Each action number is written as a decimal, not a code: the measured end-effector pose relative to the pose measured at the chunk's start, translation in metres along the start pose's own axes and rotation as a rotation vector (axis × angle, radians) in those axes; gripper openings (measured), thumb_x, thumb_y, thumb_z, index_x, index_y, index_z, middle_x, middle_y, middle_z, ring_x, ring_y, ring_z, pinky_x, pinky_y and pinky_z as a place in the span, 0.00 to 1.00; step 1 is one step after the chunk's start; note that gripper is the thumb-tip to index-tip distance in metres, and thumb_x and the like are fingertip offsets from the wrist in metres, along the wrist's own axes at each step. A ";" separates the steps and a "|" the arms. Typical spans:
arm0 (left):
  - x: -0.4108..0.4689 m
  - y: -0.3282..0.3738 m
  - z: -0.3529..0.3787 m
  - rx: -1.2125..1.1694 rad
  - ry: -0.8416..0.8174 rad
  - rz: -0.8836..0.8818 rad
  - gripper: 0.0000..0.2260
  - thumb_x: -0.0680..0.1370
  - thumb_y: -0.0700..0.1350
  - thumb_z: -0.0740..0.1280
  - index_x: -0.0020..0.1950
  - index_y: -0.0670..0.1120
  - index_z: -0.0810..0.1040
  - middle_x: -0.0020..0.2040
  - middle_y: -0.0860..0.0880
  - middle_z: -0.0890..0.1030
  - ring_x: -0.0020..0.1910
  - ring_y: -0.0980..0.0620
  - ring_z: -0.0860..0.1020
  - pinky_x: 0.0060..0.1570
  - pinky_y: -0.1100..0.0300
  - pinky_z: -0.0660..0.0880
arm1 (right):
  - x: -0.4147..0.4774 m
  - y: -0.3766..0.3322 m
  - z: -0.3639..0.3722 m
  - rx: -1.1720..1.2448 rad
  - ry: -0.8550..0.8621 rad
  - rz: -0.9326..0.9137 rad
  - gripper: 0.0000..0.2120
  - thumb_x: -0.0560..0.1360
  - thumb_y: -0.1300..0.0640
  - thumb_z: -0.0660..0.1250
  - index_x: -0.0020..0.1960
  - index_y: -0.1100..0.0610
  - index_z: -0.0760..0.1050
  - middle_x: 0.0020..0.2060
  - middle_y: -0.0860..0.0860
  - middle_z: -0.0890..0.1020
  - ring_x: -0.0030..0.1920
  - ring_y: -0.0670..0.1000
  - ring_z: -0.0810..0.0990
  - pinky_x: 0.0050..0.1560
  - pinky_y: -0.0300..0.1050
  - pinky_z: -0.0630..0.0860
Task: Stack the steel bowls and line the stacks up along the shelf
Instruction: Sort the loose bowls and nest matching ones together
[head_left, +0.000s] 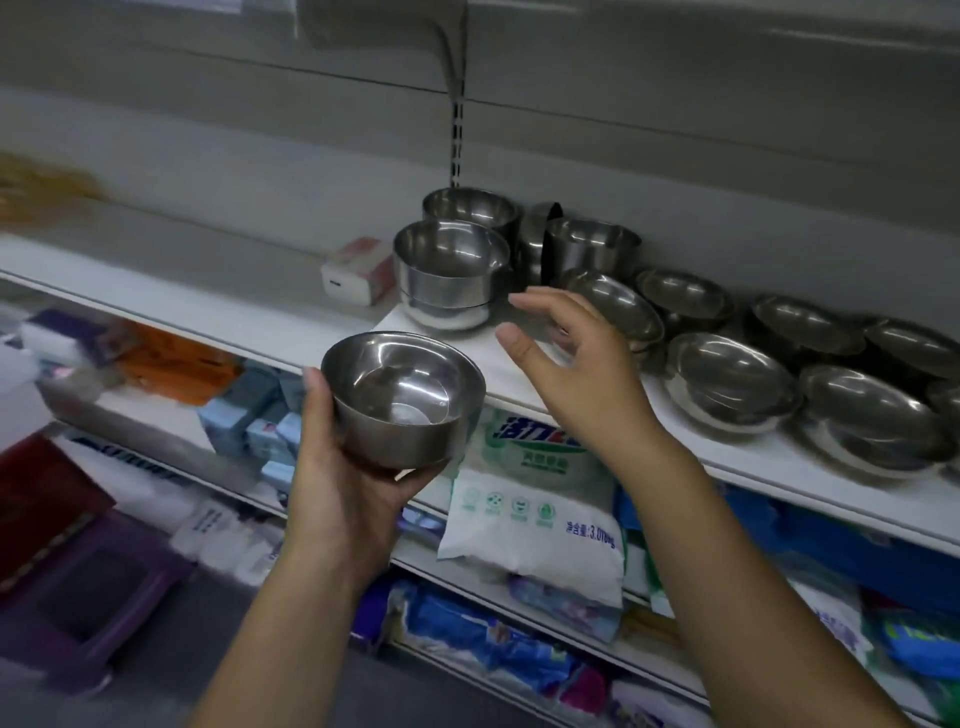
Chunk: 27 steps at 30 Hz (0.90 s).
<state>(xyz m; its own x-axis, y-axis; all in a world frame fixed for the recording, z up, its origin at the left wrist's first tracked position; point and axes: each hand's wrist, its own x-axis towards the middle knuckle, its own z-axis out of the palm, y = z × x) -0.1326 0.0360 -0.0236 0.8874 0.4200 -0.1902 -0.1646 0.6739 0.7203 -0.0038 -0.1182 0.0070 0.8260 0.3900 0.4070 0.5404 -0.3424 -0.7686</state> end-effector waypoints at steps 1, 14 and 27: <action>0.002 0.002 -0.004 -0.012 0.002 0.001 0.28 0.78 0.69 0.57 0.70 0.54 0.76 0.63 0.43 0.83 0.59 0.39 0.83 0.55 0.39 0.80 | 0.010 -0.002 0.006 -0.024 -0.015 0.012 0.20 0.78 0.44 0.70 0.68 0.48 0.77 0.69 0.44 0.74 0.69 0.42 0.72 0.72 0.47 0.70; 0.047 0.040 -0.009 0.000 -0.017 0.062 0.25 0.78 0.66 0.57 0.63 0.52 0.80 0.62 0.43 0.84 0.61 0.39 0.82 0.56 0.37 0.79 | 0.093 0.022 0.062 -0.113 0.034 0.150 0.16 0.71 0.43 0.77 0.52 0.50 0.78 0.47 0.47 0.81 0.49 0.48 0.79 0.44 0.37 0.71; 0.079 0.050 0.003 0.052 0.019 0.132 0.23 0.74 0.68 0.59 0.56 0.56 0.85 0.61 0.45 0.84 0.61 0.39 0.82 0.64 0.32 0.73 | 0.101 -0.019 0.053 0.389 -0.182 -0.121 0.15 0.64 0.45 0.77 0.46 0.49 0.79 0.45 0.41 0.85 0.50 0.41 0.84 0.52 0.36 0.78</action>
<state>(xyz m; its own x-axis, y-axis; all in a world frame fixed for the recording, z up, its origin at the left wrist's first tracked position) -0.0689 0.1009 -0.0006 0.8513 0.5143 -0.1038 -0.2563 0.5802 0.7731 0.0606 -0.0273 0.0369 0.7000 0.5637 0.4385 0.5018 0.0487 -0.8636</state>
